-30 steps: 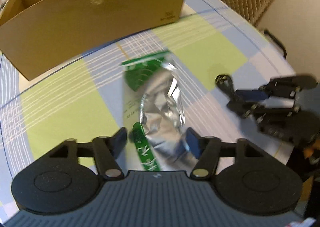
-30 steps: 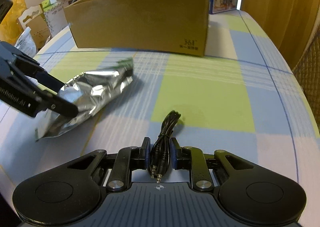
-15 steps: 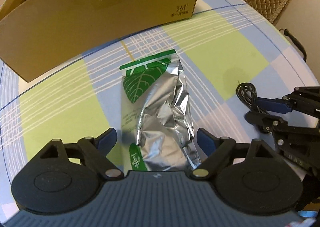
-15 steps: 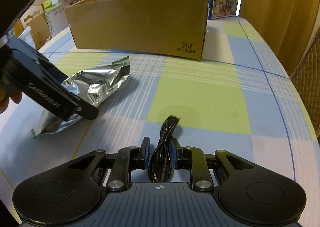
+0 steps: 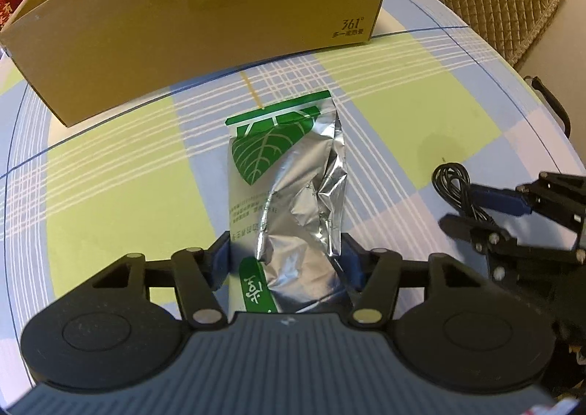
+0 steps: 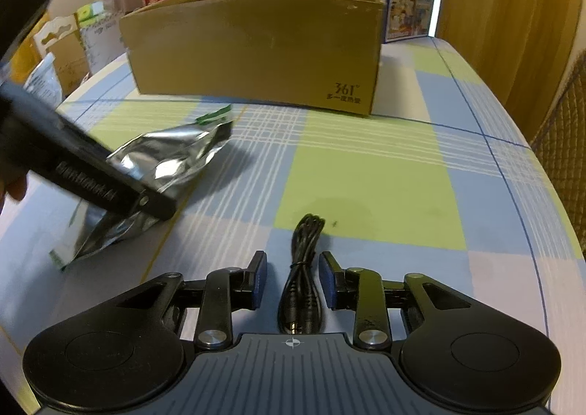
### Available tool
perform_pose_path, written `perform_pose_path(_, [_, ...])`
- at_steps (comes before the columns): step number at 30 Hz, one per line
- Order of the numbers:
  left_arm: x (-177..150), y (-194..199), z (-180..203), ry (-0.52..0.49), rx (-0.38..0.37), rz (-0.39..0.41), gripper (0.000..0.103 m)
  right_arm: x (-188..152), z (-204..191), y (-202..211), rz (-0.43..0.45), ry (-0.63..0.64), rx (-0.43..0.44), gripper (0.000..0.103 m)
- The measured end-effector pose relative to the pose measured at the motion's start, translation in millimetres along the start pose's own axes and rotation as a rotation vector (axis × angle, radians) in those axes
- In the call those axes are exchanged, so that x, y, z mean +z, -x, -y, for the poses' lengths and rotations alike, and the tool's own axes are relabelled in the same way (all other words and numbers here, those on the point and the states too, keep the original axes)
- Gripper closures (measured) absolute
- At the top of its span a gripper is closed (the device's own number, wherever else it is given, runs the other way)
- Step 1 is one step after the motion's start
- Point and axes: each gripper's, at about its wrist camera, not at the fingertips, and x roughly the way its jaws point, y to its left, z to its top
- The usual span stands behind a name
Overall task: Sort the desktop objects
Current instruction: 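Lift the foil bag and black cable off the table with both grippers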
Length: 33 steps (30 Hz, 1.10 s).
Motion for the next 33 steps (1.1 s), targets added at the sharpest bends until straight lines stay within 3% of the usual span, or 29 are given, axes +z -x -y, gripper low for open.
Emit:
perform_pose_path(5, [0,-3,-5,0.023,-0.006,0.002,0.039,6,7,-5,0.02,-0.042,-0.007,0.074])
perform_pose_path(12, [-2,-9,3,-0.018,0.013,0.002,0.029,4,1,-7,0.038,-0.002,-0.02,0.075])
perform_pose_path(19, [-1,-10,6,-0.025,0.026,0.006,0.025,2,-1,-6,0.049,0.02,-0.021,0.075])
perform_pose_path(22, [0,-8,8,-0.023,0.026,0.004,0.033,3,-3,-7,0.055,0.025,-0.02,0.076])
perform_pose_path(24, [0,-6,8,-0.013,0.033,0.006,0.044,2,-3,-7,0.057,0.027,-0.018,0.082])
perform_pose_path(27, [-1,-1,5,0.011,0.033,0.009,0.051,1,-5,-7,0.059,0.039,-0.017,0.089])
perform_pose_path(33, [-9,14,12,0.056,0.012,0.014,0.058,0,-3,-4,0.056,0.023,-0.008,0.091])
